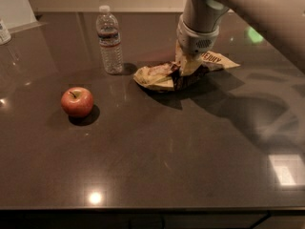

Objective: Move brown chip bag near water bottle

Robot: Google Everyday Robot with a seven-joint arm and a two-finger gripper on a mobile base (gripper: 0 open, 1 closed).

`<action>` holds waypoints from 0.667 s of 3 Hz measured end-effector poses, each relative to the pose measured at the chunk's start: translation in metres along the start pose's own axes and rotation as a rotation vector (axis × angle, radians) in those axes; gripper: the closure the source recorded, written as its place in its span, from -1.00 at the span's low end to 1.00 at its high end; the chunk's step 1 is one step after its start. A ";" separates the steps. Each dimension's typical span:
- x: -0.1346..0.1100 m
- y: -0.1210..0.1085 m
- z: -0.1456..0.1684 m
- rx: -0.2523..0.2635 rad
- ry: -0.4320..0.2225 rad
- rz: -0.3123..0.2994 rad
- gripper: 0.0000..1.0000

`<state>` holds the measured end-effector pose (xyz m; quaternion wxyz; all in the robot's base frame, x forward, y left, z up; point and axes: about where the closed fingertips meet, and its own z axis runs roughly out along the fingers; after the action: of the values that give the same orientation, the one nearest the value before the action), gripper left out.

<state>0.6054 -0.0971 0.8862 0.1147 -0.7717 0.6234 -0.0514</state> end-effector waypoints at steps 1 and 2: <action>-0.006 -0.018 0.001 0.026 -0.011 0.002 1.00; -0.016 -0.030 0.005 0.040 -0.028 -0.015 1.00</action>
Offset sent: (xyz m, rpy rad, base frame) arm 0.0363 0.0355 0.0063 0.0508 -0.0503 0.0399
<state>0.6315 -0.0751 0.8896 0.1385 -0.7746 0.6148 -0.0537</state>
